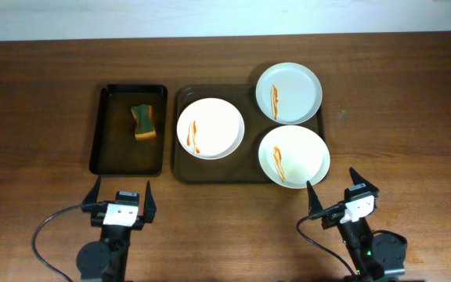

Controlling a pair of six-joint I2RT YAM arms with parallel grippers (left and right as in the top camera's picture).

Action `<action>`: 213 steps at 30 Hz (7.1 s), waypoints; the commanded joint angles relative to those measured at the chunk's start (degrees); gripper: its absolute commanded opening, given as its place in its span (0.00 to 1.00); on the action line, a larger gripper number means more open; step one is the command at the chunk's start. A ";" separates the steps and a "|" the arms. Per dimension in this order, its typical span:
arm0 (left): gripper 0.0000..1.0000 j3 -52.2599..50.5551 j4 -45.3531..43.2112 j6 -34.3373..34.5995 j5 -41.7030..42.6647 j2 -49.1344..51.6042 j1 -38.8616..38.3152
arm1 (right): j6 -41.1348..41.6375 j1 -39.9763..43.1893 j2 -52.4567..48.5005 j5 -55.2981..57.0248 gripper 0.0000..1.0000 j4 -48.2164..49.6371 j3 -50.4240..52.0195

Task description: Clean dirty plates on tray and stack at the side

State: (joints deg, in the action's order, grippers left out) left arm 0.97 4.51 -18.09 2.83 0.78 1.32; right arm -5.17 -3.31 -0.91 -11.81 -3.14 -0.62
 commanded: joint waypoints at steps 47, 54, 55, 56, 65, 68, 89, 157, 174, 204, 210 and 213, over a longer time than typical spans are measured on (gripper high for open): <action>1.00 -0.48 -0.15 -0.87 0.24 -0.22 0.24 | -0.39 0.33 0.37 0.28 0.98 -0.31 0.31; 1.00 -0.48 -0.15 -0.85 0.24 -0.22 0.24 | -0.39 0.33 0.37 0.28 0.98 -0.31 0.31; 1.00 -0.48 -0.15 -0.87 0.24 -0.22 0.24 | -0.39 0.33 0.37 0.28 0.98 -0.31 0.31; 1.00 -0.48 -0.15 -0.87 0.24 -0.22 0.24 | -0.39 0.33 0.37 0.28 0.98 -0.31 0.31; 1.00 -0.48 -0.15 -0.87 0.22 -0.22 0.24 | -0.39 0.33 0.37 0.28 0.98 -0.31 0.31; 1.00 -0.48 -0.15 -0.87 0.24 -0.22 0.24 | -0.39 0.33 0.37 0.28 0.98 -0.31 0.31; 1.00 -0.48 -0.15 -0.87 0.24 -0.22 0.24 | -0.39 0.33 0.37 0.28 0.98 -0.31 0.31; 1.00 -0.48 -0.15 -0.87 0.22 -0.22 0.24 | -0.63 0.37 0.37 2.64 0.98 -0.31 0.31; 1.00 15.85 2.89 12.48 7.37 13.86 0.20 | -0.39 0.33 -16.55 -7.72 0.98 -9.73 -24.63; 0.90 70.75 36.61 25.38 0.11 86.01 -6.10 | 31.21 -19.47 -115.08 3.63 0.49 -27.02 -85.22; 0.91 70.75 33.97 26.23 -1.64 87.95 -6.05 | 31.32 -20.83 -120.45 5.68 0.40 -20.50 -85.22; 0.92 70.75 33.62 26.25 -1.64 89.02 -6.05 | 31.69 -21.16 -122.22 6.34 0.36 -19.71 -85.22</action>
State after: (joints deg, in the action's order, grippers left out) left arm 70.74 38.37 7.40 2.04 88.58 -4.82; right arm 25.78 -23.77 -121.58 -7.09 -23.51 -84.97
